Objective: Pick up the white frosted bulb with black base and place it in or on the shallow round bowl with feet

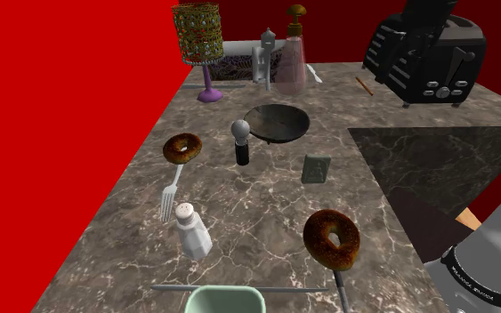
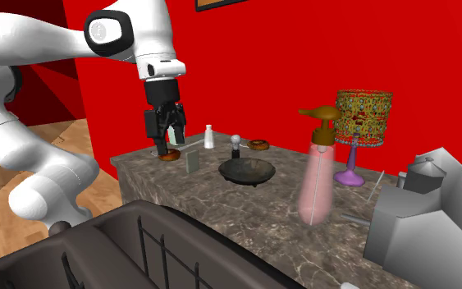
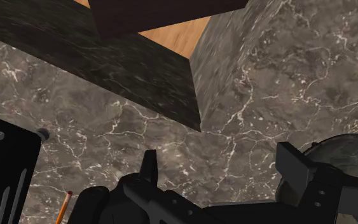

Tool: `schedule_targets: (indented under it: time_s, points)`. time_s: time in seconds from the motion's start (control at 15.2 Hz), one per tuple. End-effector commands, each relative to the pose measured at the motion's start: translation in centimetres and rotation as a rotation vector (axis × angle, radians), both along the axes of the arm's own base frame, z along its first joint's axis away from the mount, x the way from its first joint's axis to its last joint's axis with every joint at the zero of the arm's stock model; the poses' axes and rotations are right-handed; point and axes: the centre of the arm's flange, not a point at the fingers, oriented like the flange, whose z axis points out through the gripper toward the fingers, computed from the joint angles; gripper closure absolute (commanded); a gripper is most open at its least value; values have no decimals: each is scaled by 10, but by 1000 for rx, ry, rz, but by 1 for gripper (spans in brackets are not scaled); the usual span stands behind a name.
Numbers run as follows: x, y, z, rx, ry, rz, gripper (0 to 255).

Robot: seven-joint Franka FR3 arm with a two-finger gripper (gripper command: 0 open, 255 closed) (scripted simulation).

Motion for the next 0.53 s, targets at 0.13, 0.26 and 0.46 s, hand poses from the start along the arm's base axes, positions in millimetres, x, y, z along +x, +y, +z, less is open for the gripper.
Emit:
schedule_targets:
  time_s: [0.13,0.26,0.46]
  points:
    - [15,24,-1,-12,11,15,0]
    - [30,49,-2,-25,22,31,0]
    - [51,86,-4,-43,39,54,0]
